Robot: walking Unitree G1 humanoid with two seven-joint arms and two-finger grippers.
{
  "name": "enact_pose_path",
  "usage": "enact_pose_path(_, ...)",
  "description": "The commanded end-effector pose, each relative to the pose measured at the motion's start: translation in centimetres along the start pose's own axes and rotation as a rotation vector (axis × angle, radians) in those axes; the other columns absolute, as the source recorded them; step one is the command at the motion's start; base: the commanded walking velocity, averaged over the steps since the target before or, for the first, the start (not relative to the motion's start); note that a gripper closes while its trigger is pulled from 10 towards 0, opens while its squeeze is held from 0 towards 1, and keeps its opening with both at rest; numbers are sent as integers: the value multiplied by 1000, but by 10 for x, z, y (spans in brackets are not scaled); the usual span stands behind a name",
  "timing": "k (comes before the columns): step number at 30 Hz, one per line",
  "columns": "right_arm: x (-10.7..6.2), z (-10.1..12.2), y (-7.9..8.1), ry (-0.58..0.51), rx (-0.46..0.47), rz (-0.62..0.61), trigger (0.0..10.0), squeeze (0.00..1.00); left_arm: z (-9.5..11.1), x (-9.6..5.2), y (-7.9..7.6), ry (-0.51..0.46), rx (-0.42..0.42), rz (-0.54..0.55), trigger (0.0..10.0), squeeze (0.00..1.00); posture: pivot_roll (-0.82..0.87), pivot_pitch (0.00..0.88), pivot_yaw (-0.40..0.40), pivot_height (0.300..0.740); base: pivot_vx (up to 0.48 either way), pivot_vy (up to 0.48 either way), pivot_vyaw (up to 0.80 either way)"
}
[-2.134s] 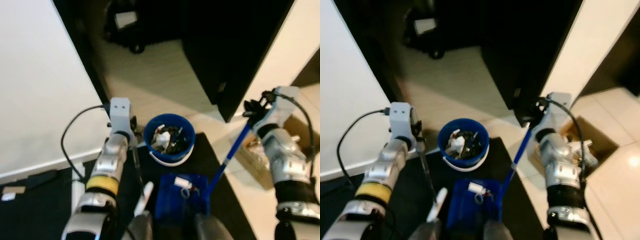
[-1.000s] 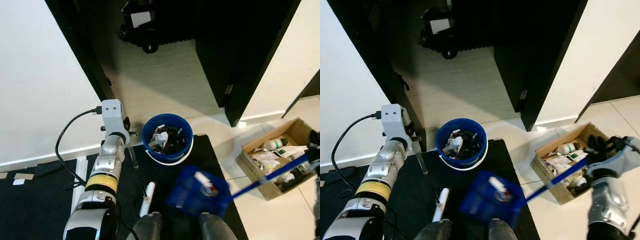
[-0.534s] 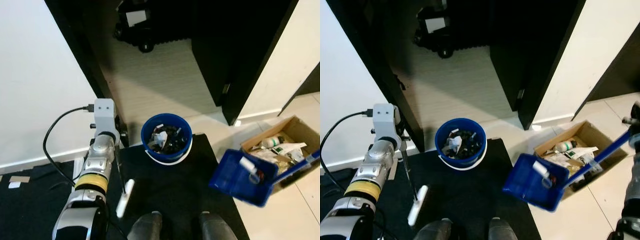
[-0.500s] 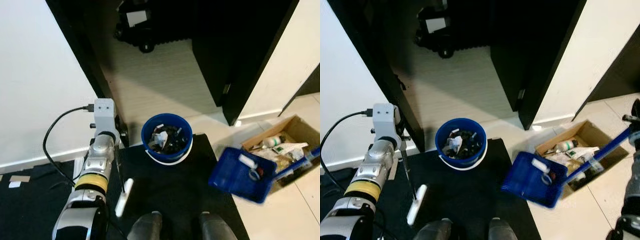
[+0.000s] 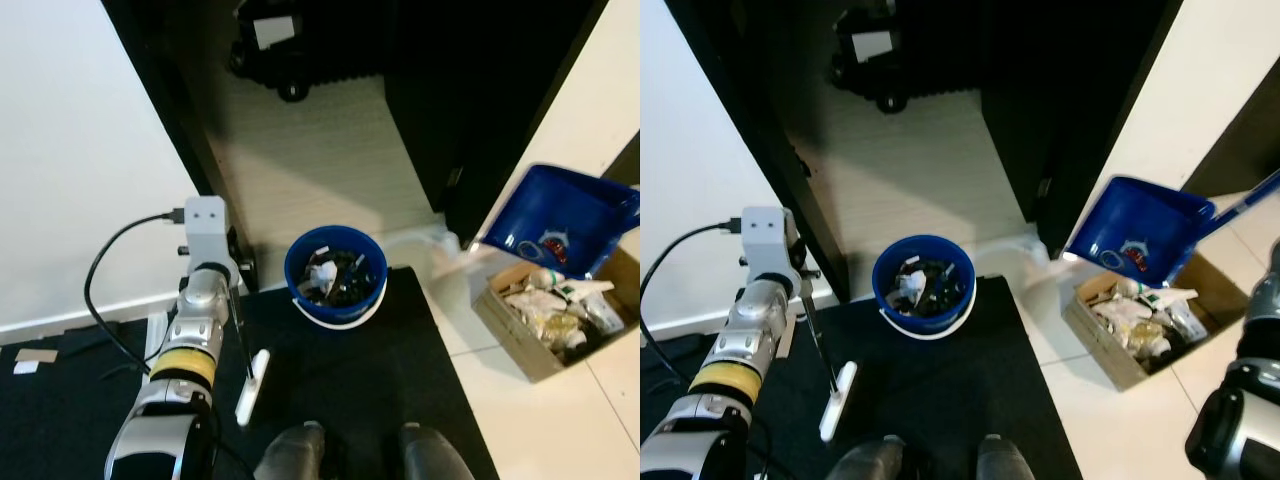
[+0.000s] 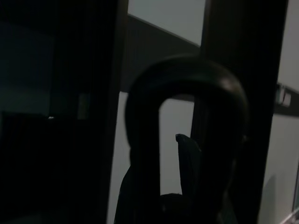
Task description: Sweep floor
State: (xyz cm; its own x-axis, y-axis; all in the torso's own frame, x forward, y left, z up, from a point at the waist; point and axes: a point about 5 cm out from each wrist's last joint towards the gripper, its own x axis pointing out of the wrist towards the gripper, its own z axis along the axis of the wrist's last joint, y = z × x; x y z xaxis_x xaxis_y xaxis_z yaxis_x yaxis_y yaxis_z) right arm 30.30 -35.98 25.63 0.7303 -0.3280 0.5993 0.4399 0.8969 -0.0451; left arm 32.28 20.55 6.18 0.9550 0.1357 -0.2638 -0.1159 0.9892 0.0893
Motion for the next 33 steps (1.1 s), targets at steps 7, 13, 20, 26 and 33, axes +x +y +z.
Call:
enact_pose_path(7, 4, -5, 29, -41, 234, -64, 10000, 0, 2, 0, 7, -16, 16, 19, 10000, 0, -1, 0, 10, 740, 0, 0, 0)
enact_pose_path(13, 8, -6, 46, -71, 390, -131, 10000, 0, 2, 0, 11, -21, 13, 31, 10000, 0, 6, 0, 13, 740, 0, 0, 0)
enact_pose_path(20, 17, -4, 86, -46, 555, -39, 10000, 0, 5, 2, 11, -33, 1, 37, 10000, 0, 4, 0, 13, 740, 0, 0, 0)
enact_pose_path(26, 12, 0, 137, -26, 571, 156, 10000, 0, 6, 3, 11, -36, 4, 35, 10000, 0, 5, 0, 9, 740, 0, 0, 0)
enact_pose_path(33, 8, 8, 182, -25, 558, 318, 10000, 0, 3, 0, 12, -44, 7, 43, 10000, 0, 16, 0, -2, 740, 0, 0, 0)
